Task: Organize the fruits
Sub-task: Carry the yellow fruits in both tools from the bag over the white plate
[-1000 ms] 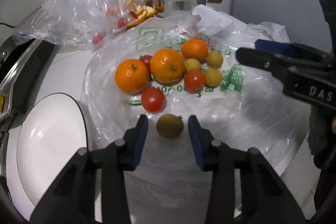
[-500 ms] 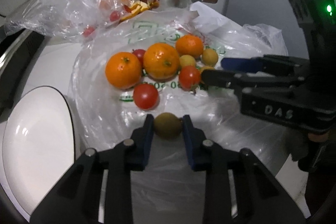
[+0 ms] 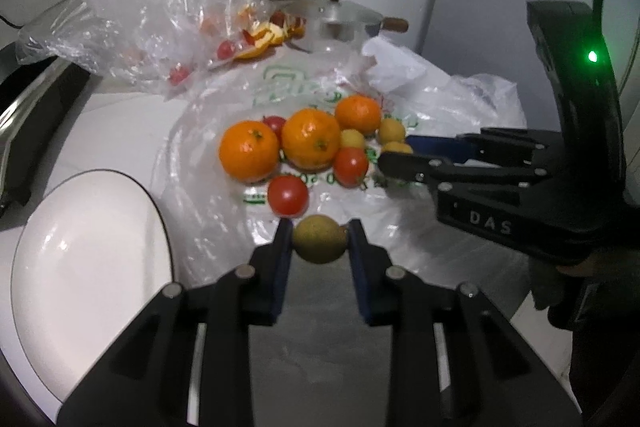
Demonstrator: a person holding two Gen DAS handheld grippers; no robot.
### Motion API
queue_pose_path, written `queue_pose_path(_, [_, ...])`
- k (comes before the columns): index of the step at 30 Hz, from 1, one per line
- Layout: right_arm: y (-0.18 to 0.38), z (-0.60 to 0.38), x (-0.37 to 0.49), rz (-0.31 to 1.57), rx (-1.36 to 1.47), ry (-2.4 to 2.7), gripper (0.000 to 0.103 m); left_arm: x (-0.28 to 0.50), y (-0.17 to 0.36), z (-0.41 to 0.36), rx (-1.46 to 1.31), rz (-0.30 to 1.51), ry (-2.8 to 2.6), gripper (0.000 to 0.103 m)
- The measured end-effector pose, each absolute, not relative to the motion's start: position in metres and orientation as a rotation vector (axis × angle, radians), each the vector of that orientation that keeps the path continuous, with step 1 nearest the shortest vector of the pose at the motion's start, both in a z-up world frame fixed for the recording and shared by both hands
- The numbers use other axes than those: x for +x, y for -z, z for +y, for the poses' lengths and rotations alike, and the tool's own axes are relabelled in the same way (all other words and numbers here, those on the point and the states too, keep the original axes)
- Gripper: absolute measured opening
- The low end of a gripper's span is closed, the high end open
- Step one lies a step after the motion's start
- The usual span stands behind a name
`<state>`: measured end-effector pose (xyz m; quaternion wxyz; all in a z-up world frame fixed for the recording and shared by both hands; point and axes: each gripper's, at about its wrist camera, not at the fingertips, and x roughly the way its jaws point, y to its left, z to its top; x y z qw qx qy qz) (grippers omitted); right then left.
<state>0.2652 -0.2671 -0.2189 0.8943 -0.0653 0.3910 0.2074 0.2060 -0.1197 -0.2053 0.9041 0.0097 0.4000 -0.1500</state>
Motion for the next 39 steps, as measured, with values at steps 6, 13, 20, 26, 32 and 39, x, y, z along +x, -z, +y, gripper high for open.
queue_pose_path(6, [0.201, -0.266, 0.252, 0.766, -0.143, -0.415, 0.03, 0.195, 0.19, -0.111, 0.015, 0.784, 0.306, 0.028])
queue_pose_path(13, [0.179, -0.255, 0.235, 0.714, -0.147, -0.427, 0.03, 0.18, 0.174, -0.087, 0.005, 0.732, 0.278, 0.028])
queue_pose_path(20, [0.165, -0.229, 0.221, 0.674, -0.164, -0.462, 0.03, 0.167, 0.167, -0.053, -0.02, 0.707, 0.235, 0.028])
queue_pose_path(26, [0.162, -0.199, 0.213, 0.661, -0.177, -0.494, 0.03, 0.16, 0.168, -0.023, -0.037, 0.699, 0.202, 0.028])
queue_pose_path(32, [0.164, -0.17, 0.211, 0.661, -0.179, -0.511, 0.03, 0.153, 0.173, 0.003, -0.047, 0.704, 0.182, 0.028])
queue_pose_path(39, [0.172, -0.136, 0.206, 0.678, -0.201, -0.543, 0.03, 0.148, 0.182, 0.028, -0.062, 0.711, 0.159, 0.028])
